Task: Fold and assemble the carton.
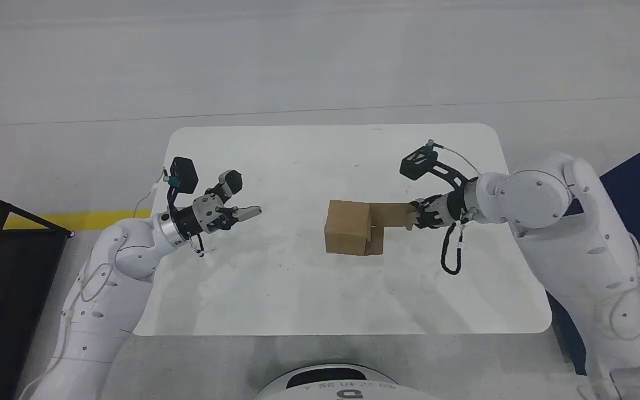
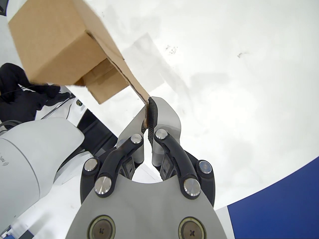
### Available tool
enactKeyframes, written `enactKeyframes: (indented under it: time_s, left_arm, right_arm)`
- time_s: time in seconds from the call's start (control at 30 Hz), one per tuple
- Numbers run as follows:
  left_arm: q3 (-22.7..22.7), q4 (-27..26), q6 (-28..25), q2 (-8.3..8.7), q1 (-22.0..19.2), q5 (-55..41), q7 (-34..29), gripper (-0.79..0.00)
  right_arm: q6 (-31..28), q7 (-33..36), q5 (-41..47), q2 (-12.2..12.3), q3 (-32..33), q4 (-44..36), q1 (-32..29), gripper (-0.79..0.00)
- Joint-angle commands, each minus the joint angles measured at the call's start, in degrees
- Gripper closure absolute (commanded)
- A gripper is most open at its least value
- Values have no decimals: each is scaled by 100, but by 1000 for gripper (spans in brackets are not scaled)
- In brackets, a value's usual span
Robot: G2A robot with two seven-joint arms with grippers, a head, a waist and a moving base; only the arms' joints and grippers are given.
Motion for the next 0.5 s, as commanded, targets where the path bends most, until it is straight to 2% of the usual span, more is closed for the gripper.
enactKeyframes:
  time_s: [0.0, 0.2, 0.47]
  left_arm:
    - [0, 0, 0, 0, 0, 0, 0, -785]
    - [0, 0, 0, 0, 0, 0, 0, -785]
    - [0, 0, 0, 0, 0, 0, 0, -785]
  right_arm:
    - [13, 0, 2, -1, -1, 8, 7, 0]
    - [8, -44, -27, -1, -4, 10, -4, 0]
    - [-72, 0, -1352, 98, -467, -291, -20, 0]
